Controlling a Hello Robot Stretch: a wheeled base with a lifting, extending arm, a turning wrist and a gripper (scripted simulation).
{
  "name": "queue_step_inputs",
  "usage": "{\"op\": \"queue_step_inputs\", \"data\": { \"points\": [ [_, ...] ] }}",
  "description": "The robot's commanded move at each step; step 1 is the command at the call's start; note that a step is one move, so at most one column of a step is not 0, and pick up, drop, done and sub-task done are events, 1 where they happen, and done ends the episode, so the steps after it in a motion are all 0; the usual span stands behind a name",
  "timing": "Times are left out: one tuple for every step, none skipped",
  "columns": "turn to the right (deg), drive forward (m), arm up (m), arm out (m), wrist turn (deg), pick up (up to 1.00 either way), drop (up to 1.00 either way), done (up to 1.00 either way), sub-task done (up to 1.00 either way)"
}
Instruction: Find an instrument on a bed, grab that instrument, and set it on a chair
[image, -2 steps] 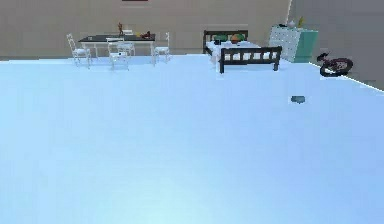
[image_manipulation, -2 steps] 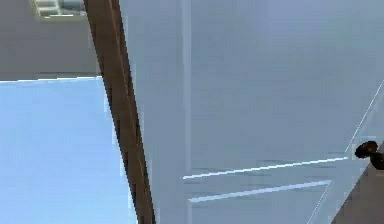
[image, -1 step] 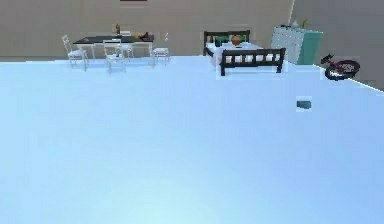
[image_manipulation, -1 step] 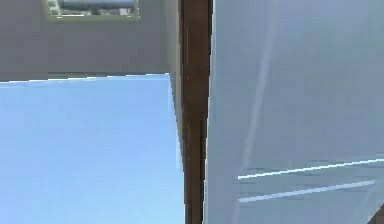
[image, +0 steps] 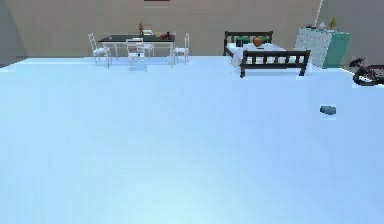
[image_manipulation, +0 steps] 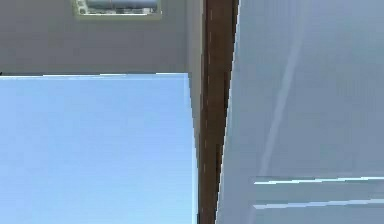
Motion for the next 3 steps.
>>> {"op": "queue_step_inputs", "data": {
  "points": [
    [0.0,0.45,0.00,0.00,0.0,0.00,0.00,0.00,0.00],
    [6.0,0.00,0.00,0.00,0.0,0.00,0.00,0.00,0.00],
    [0.0,1.00,0.00,0.00,0.0,0.00,0.00,0.00,0.00]
  ]
}}
